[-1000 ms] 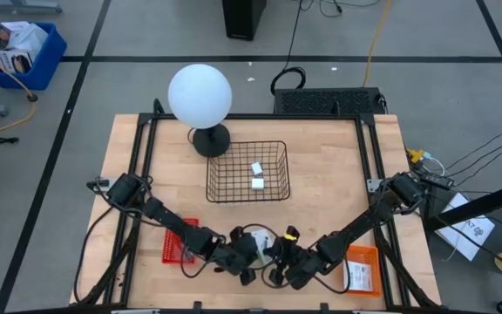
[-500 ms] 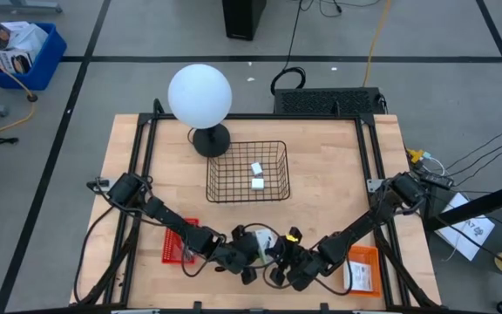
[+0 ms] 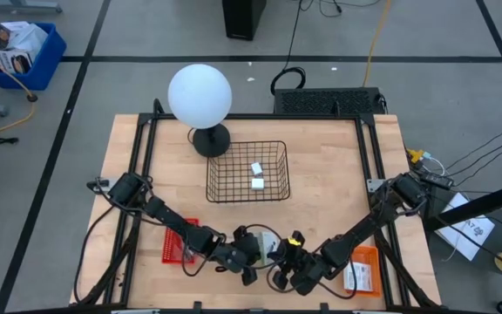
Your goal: Pick and place items into bin
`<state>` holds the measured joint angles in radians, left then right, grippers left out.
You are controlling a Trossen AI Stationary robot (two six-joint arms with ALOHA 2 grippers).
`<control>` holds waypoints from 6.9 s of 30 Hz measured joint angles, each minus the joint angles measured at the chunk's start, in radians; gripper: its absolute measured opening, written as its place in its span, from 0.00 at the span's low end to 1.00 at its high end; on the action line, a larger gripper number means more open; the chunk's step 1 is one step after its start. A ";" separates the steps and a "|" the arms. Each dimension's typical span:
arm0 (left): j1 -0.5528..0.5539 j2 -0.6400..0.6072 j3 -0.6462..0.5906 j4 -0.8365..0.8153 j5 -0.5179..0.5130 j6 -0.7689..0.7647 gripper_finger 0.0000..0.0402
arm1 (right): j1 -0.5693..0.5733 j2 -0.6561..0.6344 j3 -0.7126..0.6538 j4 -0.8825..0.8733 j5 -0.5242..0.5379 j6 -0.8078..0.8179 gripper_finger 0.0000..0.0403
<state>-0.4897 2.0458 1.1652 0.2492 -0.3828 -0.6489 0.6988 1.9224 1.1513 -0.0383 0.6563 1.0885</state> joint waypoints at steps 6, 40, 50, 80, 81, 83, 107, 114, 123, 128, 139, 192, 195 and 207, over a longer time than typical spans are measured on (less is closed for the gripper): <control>0.010 0.000 0.000 0.036 -0.035 -0.001 0.06 | 0.015 0.000 0.002 0.014 -0.028 0.024 0.00; -0.004 -0.003 0.004 0.062 0.418 0.040 0.05 | -0.068 -0.010 -0.015 -0.155 -0.233 -0.032 0.00; 0.005 -0.002 0.003 -0.123 0.335 -0.015 0.01 | -0.070 -0.046 -0.034 -0.131 -0.175 -0.048 0.00; 0.032 -0.003 0.003 -0.251 0.262 -0.082 0.03 | -0.092 -0.015 -0.057 -0.121 -0.173 0.017 0.00; 0.032 -0.003 0.003 -0.253 0.261 -0.085 0.03 | -0.087 -0.015 -0.057 -0.112 -0.159 0.012 0.00; 0.031 -0.004 0.003 -0.254 0.257 -0.085 0.01 | -0.082 -0.015 -0.057 -0.101 -0.156 0.000 0.00; 0.028 -0.004 0.002 -0.254 0.202 -0.089 0.01 | -0.012 -0.023 -0.055 -0.013 -0.055 -0.060 0.00; 0.033 -0.001 0.002 -0.247 0.134 -0.091 0.06 | -0.009 -0.024 -0.046 0.061 -0.071 -0.069 0.00; 0.036 0.001 0.002 -0.238 0.109 -0.114 0.02 | -0.027 -0.024 -0.046 0.082 -0.055 -0.114 0.00; 0.033 0.001 0.002 -0.239 0.106 -0.137 0.06 | -0.033 -0.024 -0.048 0.084 -0.056 -0.132 0.00; 0.030 0.001 0.002 -0.240 0.085 -0.150 0.04 | -0.044 -0.022 -0.051 0.124 -0.023 -0.181 0.00; 0.027 -0.012 0.005 -0.070 0.094 -0.026 0.02 | -0.107 -0.097 -0.052 -0.138 -0.081 -0.050 0.00; 0.028 -0.012 0.005 -0.045 0.097 -0.002 0.05 | -0.102 -0.143 -0.056 -0.377 -0.090 0.102 0.00; 0.025 -0.012 0.004 -0.037 0.122 0.016 0.05 | -0.099 -0.258 -0.055 -0.842 -0.286 0.393 0.00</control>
<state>-0.4650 2.0335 1.1697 0.2120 -0.2606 -0.6328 0.6001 1.6649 1.0962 -0.8802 0.3700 1.4815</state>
